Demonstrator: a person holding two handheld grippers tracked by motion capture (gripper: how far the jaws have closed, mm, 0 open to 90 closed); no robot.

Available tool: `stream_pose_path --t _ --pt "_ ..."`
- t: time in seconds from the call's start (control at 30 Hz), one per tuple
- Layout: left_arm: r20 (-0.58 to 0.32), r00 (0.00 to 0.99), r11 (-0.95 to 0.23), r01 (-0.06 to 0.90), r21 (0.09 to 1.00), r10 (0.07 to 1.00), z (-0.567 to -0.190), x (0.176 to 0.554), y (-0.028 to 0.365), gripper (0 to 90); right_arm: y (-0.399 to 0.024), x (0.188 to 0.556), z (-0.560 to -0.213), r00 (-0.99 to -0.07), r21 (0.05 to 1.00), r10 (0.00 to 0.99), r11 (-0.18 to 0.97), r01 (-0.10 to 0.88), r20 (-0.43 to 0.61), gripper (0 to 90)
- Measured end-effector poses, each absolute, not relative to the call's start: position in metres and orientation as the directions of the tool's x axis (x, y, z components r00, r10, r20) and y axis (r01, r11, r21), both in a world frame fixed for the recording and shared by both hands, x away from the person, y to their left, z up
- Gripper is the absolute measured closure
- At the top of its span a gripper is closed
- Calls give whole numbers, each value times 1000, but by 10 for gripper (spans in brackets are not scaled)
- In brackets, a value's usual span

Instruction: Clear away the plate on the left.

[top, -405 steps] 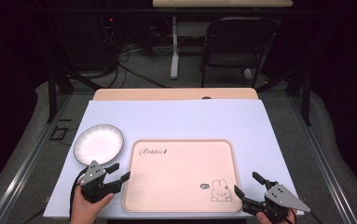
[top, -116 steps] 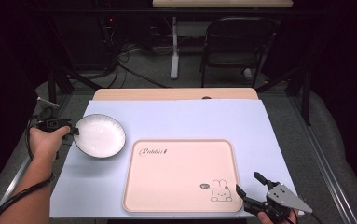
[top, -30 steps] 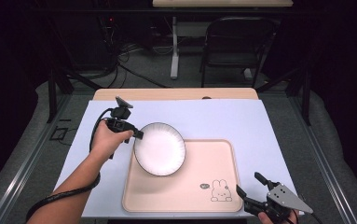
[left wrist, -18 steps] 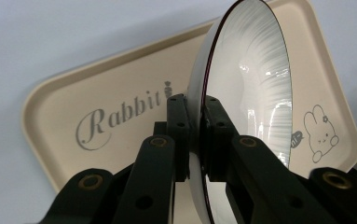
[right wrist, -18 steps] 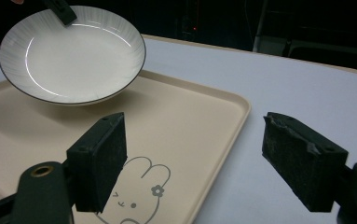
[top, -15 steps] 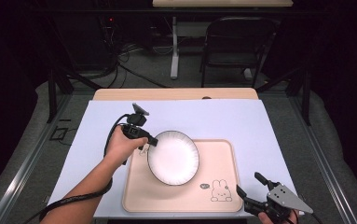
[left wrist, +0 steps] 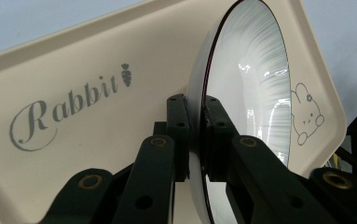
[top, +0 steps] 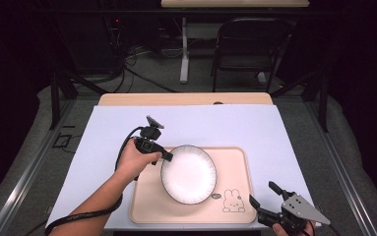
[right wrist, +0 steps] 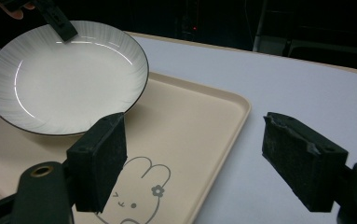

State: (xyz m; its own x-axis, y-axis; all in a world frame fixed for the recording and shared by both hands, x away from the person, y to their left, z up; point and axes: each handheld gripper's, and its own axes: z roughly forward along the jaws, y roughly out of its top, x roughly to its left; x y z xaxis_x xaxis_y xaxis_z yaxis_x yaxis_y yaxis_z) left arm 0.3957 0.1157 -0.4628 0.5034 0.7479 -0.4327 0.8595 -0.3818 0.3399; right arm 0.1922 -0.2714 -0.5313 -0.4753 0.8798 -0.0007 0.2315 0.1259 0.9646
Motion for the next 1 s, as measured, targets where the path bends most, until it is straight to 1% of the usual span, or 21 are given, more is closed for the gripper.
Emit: stream_pose_path --t 0.27,0.4,1.0 --pt "-437 497 -377 863 336 750 -468 392 113 830 -272 192 -531 -474 965 880 124 232 1 214" --pt "-423 496 -374 863 341 759 -472 389 113 830 -272 192 -531 -474 965 880 123 232 2 214" --pt "-434 460 -326 878 351 774 -483 381 124 840 -272 192 -531 -474 965 881 125 232 0 214"
